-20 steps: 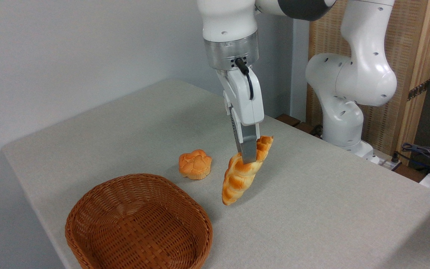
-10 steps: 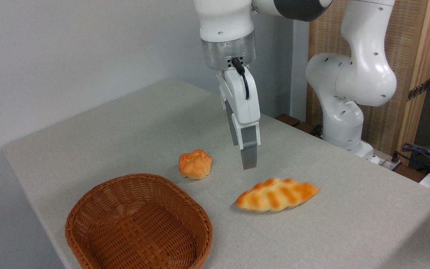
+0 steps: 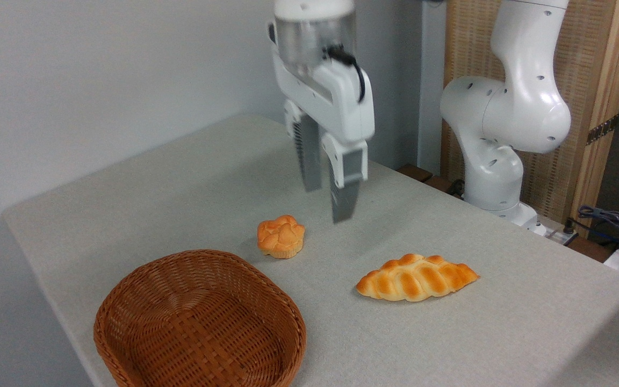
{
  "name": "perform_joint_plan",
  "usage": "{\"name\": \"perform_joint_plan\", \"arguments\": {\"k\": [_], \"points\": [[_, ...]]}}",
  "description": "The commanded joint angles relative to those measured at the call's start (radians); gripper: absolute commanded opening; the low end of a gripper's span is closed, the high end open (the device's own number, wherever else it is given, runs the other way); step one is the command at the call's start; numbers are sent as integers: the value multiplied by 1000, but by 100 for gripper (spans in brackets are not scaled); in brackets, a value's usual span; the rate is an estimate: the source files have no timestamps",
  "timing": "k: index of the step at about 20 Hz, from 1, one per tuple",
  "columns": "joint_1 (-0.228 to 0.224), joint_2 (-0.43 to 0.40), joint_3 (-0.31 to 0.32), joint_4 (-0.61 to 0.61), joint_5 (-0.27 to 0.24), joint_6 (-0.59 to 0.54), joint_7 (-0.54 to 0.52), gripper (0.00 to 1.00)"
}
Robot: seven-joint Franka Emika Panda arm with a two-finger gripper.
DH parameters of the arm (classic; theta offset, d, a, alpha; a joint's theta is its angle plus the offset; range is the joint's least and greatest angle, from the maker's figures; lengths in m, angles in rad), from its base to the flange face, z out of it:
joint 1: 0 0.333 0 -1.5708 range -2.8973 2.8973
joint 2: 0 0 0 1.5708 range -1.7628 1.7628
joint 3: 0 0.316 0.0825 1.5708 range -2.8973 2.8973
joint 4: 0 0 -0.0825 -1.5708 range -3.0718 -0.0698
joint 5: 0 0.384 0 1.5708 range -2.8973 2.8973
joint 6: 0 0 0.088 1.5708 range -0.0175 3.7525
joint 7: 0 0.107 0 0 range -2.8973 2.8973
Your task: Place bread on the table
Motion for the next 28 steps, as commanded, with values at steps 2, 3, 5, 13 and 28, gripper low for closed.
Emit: {"name": "perform_joint_plan", "arguments": {"k": [2,3,5,13,28], "points": [[-26,104,-2,193,-50,-32,-218,100],[-32,127,-3,228,-52,-49,-267,100],[-48,173,-21,293,-50,-78,-349,100],[-48,273,-135,374,-32,-91,-492,100],[-41,301,-88,419,-35,-184,-368,100]]}}
